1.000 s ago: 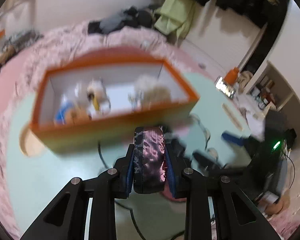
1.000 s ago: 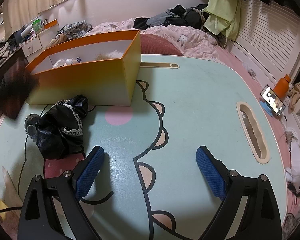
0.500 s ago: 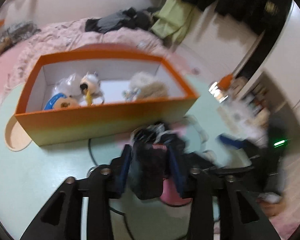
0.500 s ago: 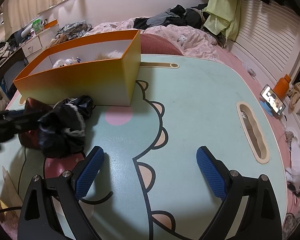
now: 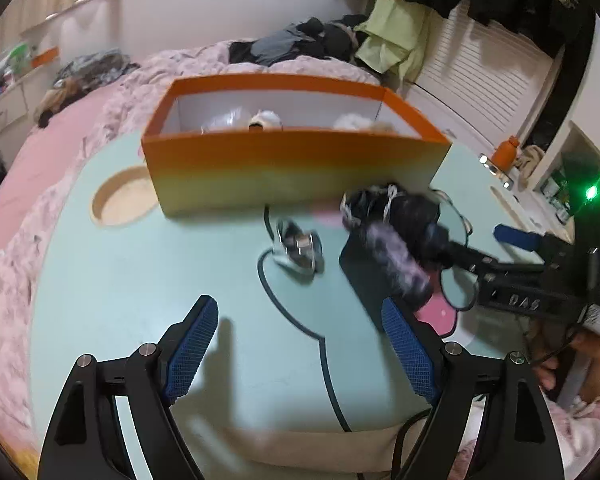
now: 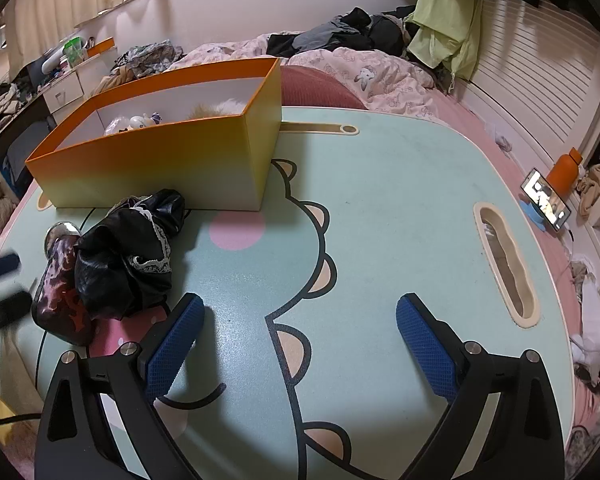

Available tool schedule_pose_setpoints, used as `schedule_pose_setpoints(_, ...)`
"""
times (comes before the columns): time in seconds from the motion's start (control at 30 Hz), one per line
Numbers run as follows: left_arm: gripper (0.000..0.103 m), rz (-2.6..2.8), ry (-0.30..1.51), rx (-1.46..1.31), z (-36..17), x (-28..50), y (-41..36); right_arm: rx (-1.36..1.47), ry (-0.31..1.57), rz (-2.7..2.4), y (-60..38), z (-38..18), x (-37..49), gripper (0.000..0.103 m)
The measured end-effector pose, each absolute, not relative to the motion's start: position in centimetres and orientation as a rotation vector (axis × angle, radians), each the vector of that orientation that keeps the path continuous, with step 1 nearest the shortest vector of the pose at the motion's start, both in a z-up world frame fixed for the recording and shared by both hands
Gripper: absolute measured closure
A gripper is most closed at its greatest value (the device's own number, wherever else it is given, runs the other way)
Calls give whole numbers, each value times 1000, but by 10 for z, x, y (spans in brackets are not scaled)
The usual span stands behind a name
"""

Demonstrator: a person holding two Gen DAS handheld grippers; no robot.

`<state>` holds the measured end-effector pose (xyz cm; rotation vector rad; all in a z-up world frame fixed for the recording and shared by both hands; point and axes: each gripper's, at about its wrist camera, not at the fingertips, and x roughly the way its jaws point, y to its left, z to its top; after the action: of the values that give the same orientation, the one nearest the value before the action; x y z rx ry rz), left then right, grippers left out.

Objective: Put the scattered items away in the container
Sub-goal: 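Carry the patterned case out of the box and set it on the table, then reach into the box and grasp the white figurine keychain with the right tool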

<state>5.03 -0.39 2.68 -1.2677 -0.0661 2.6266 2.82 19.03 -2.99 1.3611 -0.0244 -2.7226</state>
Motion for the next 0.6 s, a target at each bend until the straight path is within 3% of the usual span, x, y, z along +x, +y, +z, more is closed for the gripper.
schedule_pose_setpoints(0.07,19,2620,-55,-1261,20,54,0,1361,-25,-2723,190,-30,28,6)
schedule_pose_setpoints(0.3,0,2677,131,-1254,10,60,17,1359,-23,-2724,189,-31,28,6)
schedule_pose_setpoints(0.6,0,2698,112,-1229,8,61,14,1346,-57,-2731,191,-29,31,6)
